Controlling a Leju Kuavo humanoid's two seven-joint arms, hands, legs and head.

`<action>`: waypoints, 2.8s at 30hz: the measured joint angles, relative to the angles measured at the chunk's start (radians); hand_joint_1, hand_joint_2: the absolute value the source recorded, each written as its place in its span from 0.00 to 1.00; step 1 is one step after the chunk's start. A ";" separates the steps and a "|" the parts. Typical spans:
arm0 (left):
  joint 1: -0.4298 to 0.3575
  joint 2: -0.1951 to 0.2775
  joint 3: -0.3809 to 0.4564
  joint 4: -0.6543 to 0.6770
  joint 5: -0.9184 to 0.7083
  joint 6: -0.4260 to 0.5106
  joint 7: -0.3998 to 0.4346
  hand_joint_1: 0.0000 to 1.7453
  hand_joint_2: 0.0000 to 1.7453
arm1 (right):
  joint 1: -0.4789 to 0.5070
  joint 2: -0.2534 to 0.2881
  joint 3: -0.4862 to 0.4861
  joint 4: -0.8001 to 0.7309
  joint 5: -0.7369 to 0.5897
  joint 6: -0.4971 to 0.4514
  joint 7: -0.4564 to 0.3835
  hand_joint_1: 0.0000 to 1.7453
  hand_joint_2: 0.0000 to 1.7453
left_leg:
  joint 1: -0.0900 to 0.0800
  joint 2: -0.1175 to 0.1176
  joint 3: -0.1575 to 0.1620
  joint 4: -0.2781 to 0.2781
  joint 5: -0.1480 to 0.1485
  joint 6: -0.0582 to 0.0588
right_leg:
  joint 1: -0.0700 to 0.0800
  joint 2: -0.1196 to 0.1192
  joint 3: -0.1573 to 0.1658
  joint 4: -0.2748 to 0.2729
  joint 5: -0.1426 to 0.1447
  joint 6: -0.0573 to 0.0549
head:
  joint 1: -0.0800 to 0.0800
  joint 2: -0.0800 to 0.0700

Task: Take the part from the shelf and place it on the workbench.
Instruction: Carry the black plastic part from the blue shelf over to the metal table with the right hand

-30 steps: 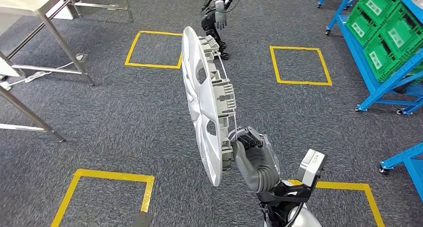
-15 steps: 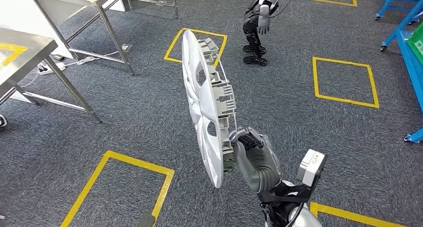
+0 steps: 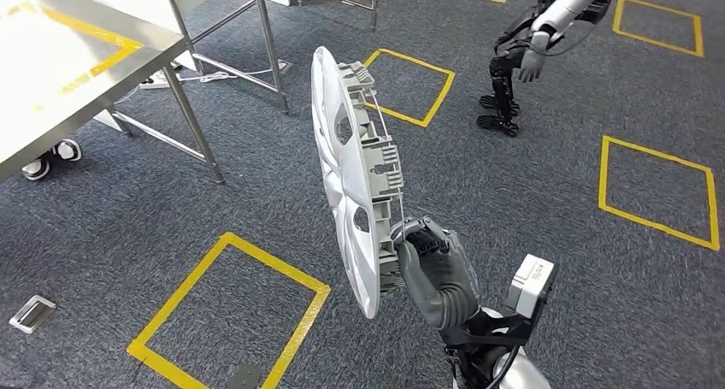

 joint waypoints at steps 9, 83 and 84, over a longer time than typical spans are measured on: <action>-0.002 -0.002 0.000 -0.001 0.010 0.000 0.008 0.00 1.00 | 0.004 -0.001 0.000 0.001 0.000 0.000 0.000 1.00 1.00 | -0.008 -0.126 0.006 0.008 -0.007 0.005 | 0.007 0.129 -0.069 -0.006 0.101 -0.030 | 0.010 0.000; 0.002 -0.017 0.001 0.000 0.062 -0.053 0.042 0.00 1.00 | -0.298 -0.011 0.017 0.027 -0.005 -0.109 0.156 1.00 1.00 | 0.009 -0.012 0.024 -0.007 -0.012 -0.027 | -0.002 -0.008 -0.001 -0.080 0.085 0.004 | 0.001 0.000; 0.002 -0.017 0.001 0.000 0.063 -0.055 0.041 0.00 1.00 | -0.305 -0.012 0.017 0.027 -0.005 -0.109 0.157 1.00 1.00 | 0.009 -0.012 0.024 -0.007 -0.012 -0.027 | -0.002 -0.008 -0.001 -0.080 0.085 0.004 | 0.001 0.000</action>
